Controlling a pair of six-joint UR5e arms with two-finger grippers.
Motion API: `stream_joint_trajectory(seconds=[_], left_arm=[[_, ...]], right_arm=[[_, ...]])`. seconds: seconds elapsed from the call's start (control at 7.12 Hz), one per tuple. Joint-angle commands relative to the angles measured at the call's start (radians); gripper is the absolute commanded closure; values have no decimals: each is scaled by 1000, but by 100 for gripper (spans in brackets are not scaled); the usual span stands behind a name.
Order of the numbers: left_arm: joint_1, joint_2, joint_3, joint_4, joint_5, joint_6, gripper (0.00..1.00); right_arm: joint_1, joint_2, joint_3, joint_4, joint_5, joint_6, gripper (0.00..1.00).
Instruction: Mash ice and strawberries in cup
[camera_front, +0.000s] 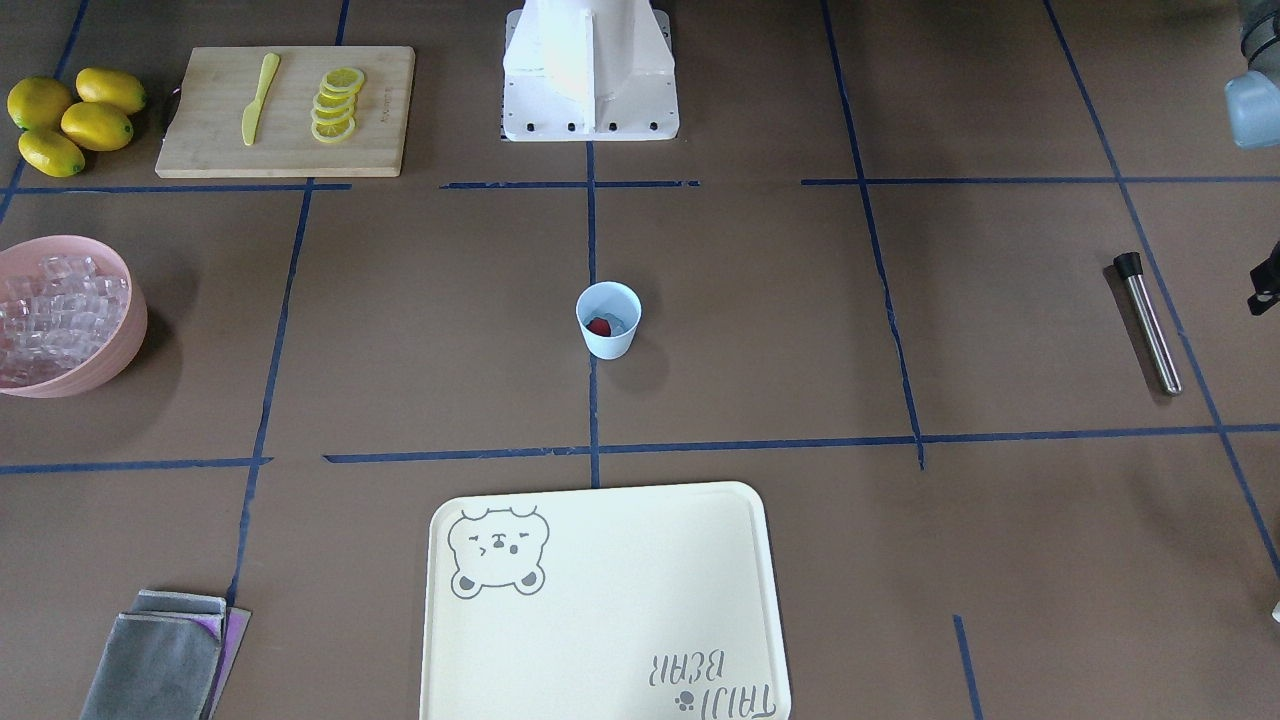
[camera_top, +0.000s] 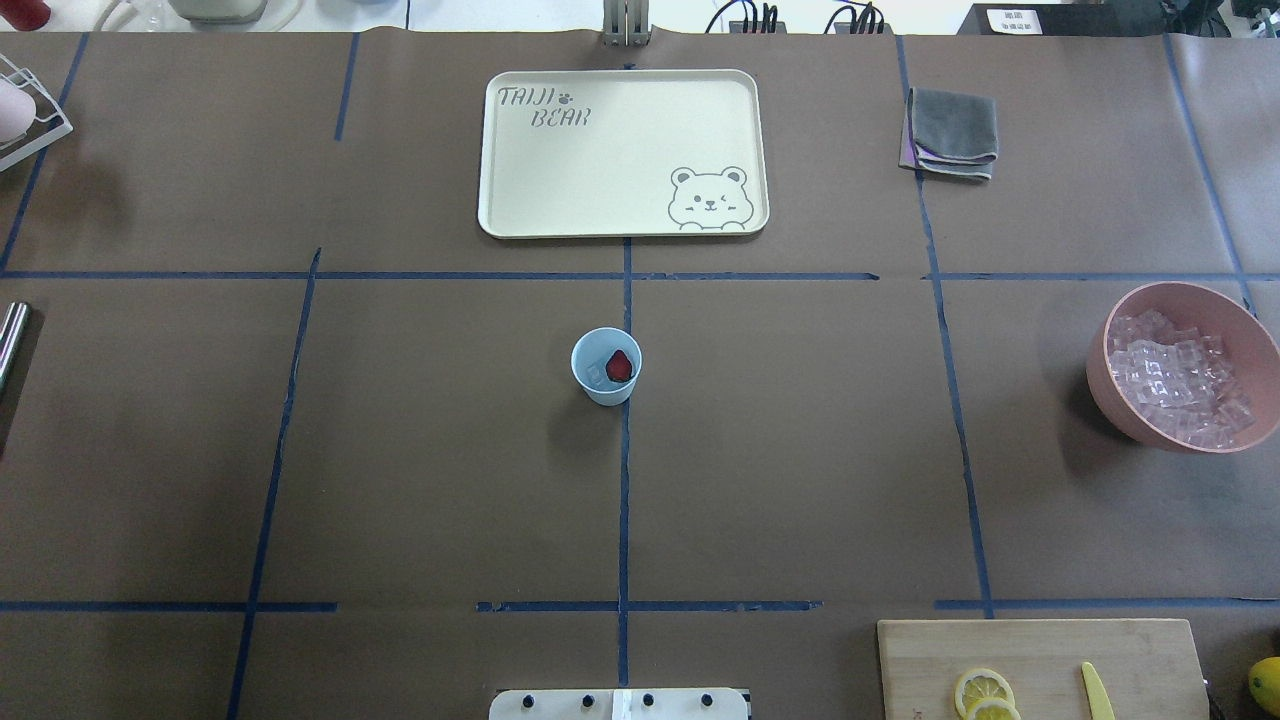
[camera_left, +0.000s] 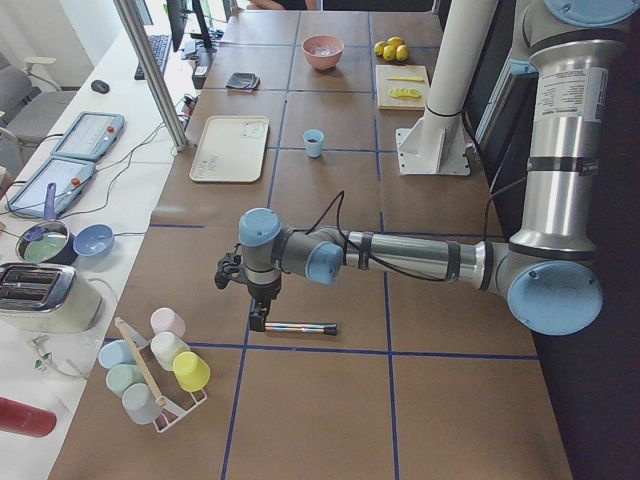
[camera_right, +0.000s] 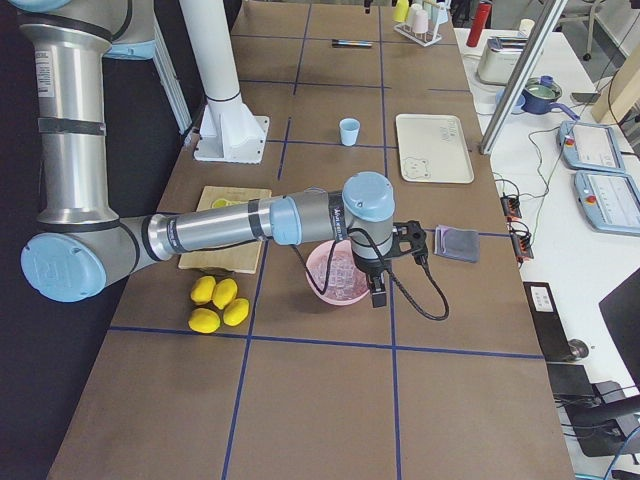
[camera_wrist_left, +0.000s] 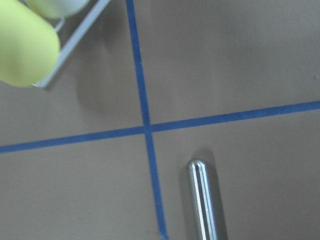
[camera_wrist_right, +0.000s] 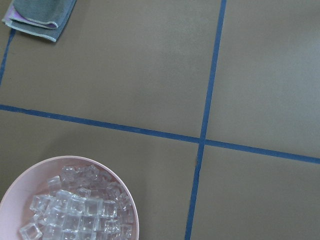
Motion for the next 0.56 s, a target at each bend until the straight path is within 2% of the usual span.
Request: stream_joint_trajectory(seconds=[0.0,0.14,0.42], left_arm=[[-124,-15,-1,200,-113,180,0],[-162,0,5,205,-160,199,0],[-179,40,28,204,-166,188,0]], right_arm=[[-2,1,-5,1,0,-2,0],[-1,1,-7,1,0,-2,0],[-2,1,-36,3,3,0,0]])
